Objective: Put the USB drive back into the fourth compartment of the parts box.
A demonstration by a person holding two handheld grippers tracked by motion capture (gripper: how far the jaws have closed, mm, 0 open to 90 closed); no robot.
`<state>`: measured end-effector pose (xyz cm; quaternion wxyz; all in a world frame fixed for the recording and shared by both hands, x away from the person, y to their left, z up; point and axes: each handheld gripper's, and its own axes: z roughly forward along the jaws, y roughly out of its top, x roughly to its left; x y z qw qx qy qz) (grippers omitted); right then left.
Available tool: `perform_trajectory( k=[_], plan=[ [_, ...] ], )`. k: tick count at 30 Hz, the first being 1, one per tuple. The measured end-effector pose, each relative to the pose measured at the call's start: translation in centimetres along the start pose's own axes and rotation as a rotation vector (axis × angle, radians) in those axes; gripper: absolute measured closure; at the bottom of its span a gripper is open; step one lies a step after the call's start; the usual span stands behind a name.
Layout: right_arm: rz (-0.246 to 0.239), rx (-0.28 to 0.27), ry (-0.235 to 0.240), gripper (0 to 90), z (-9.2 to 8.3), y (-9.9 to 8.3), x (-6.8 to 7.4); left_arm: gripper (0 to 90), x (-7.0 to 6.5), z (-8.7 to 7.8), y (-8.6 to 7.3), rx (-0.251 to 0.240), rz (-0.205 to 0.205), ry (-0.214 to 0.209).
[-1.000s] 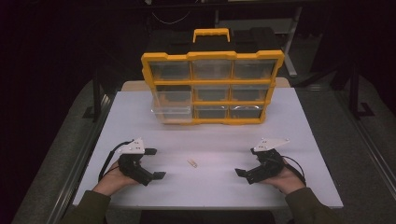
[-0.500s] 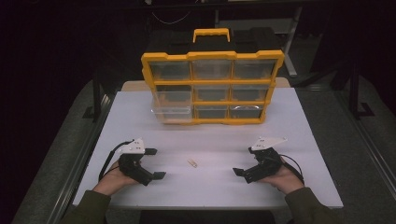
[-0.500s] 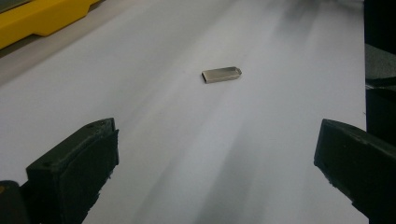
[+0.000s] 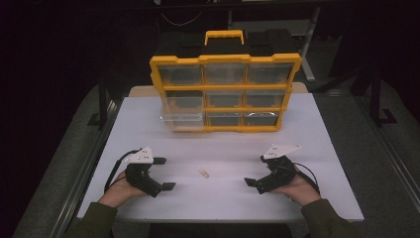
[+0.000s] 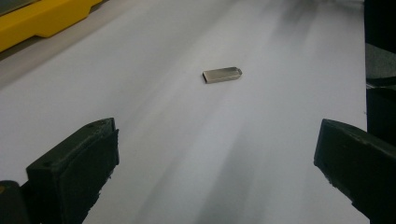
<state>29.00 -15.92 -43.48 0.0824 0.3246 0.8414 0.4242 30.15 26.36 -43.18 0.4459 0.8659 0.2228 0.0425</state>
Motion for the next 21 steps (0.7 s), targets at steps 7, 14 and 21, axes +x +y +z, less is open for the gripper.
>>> perform_trajectory(
  k=[7, 14, 21],
  plan=[
    [-0.007, 0.007, 0.01, 0.0, 0.46, 0.34, 0.14, 0.0, 0.03, 0.06, 0.0, 0.002, -0.003, -0.005],
    [-0.006, 0.004, 0.015, 0.0, 0.71, 0.67, 0.16, 0.0, -0.14, 0.02, 0.04, -0.003, 0.004, -0.01],
    [-0.005, 0.005, 0.023, 0.0, 0.98, 0.96, 0.24, 0.0, -0.07, 0.03, 0.0, -0.002, -0.002, -0.01]
  ],
)
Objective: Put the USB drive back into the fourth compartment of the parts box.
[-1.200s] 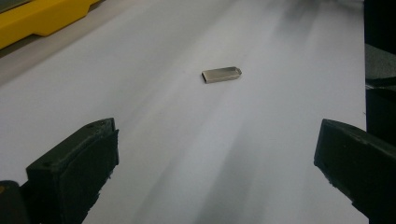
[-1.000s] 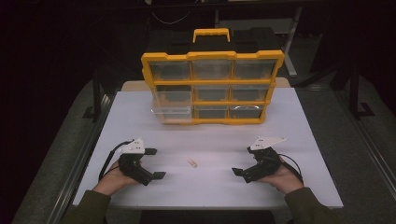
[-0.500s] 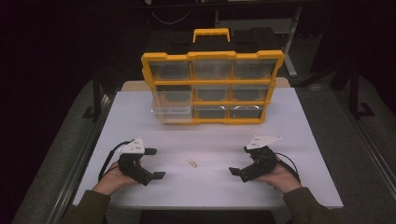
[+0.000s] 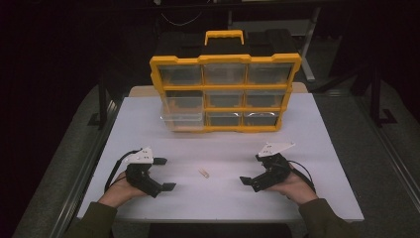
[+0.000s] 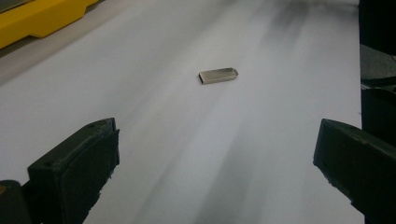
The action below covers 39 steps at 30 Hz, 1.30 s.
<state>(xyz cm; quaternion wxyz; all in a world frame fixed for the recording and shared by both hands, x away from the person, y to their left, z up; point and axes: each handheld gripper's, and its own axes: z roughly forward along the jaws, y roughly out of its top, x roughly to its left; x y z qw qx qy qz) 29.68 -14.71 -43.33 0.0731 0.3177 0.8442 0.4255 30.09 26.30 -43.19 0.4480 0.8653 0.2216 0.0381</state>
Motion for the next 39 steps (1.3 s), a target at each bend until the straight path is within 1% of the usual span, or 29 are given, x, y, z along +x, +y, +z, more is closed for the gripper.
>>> perform_trajectory(
  k=[21, 39],
  plan=[
    [-0.002, -0.001, 0.018, 0.0, 0.7, 0.8, 0.1, 0.0, 0.0, 0.0, -0.1, -0.003, -0.003, -0.007],
    [-0.016, -0.001, 0.029, 0.0, 1.3, 1.6, 0.3, 0.0, 0.0, 0.0, -0.1, -0.009, -0.008, -0.004]
  ],
)
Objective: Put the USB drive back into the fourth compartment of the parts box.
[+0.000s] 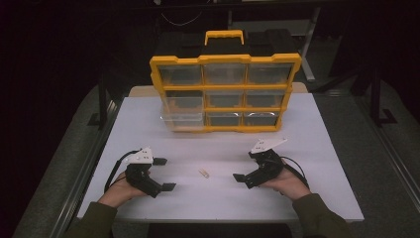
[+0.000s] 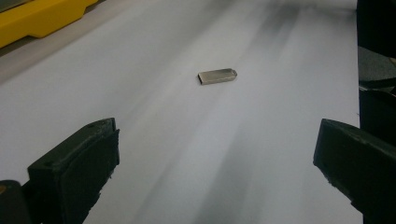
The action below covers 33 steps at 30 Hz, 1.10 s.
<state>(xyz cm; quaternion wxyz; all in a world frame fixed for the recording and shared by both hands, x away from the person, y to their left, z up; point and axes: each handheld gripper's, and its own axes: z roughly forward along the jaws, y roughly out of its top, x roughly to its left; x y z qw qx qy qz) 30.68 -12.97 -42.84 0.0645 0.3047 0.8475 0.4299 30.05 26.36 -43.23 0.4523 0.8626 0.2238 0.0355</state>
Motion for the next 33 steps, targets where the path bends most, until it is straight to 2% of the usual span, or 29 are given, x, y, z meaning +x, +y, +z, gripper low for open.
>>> perform_trajectory(
  k=[14, 33],
  plan=[
    [-0.007, 0.016, 0.006, 0.0, 0.6, 0.6, 0.1, 0.0, 0.0, -0.1, 0.0, -0.001, 0.002, 0.002],
    [-0.018, 0.01, 0.017, 0.0, 1.1, 1.5, 0.3, 0.0, 0.0, -0.1, 0.0, -0.004, 0.002, -0.002]
  ],
)
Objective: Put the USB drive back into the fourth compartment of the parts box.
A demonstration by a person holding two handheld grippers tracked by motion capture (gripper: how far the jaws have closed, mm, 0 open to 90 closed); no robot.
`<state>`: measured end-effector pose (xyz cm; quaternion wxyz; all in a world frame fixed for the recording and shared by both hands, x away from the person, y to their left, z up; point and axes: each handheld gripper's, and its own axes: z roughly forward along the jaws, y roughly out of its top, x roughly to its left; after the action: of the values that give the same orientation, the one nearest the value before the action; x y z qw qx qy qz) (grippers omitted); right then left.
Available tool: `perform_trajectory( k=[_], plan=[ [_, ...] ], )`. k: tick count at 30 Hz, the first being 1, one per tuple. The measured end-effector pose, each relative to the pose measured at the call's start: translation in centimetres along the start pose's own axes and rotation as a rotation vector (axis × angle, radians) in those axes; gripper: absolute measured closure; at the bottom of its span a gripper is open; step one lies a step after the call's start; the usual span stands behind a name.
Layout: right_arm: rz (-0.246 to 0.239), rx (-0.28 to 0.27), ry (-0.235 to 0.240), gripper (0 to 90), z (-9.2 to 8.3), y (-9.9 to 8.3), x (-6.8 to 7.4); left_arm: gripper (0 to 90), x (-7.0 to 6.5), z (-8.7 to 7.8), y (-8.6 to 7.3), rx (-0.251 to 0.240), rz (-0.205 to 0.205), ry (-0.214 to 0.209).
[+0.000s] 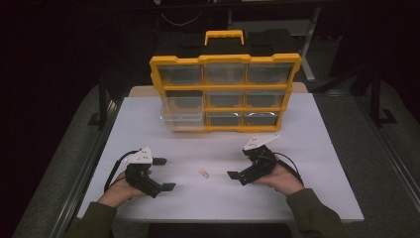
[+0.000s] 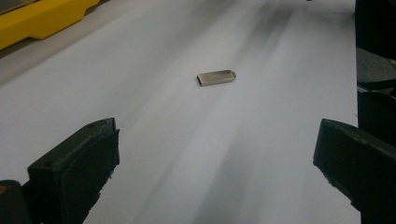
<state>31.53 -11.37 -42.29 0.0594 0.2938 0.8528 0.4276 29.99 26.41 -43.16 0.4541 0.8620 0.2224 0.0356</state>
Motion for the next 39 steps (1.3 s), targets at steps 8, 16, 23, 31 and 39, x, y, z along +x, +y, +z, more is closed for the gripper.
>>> perform_trajectory(
  k=[8, 16, 23, 31, 39],
  plan=[
    [-0.005, 0.006, 0.006, 0.0, 0.3, 0.3, 0.1, 0.0, 0.0, 0.0, 0.0, 0.001, 0.001, -0.003],
    [-0.013, 0.008, 0.011, 0.0, 0.6, 0.5, 0.2, 0.0, 0.0, 0.0, 0.0, -0.003, 0.0, -0.004],
    [-0.01, 0.008, 0.012, 0.0, 0.7, 0.5, 0.2, 0.0, 0.0, 0.0, 0.1, -0.001, -0.006, -0.009],
    [-0.008, 0.011, 0.013, 0.0, 0.7, 0.6, 0.1, 0.0, 0.0, 0.0, 0.1, 0.003, -0.008, -0.012],
    [-0.013, 0.006, 0.019, 0.0, 1.0, 1.1, 0.2, 0.0, -0.1, 0.0, 0.1, -0.001, -0.001, -0.01]
  ],
)
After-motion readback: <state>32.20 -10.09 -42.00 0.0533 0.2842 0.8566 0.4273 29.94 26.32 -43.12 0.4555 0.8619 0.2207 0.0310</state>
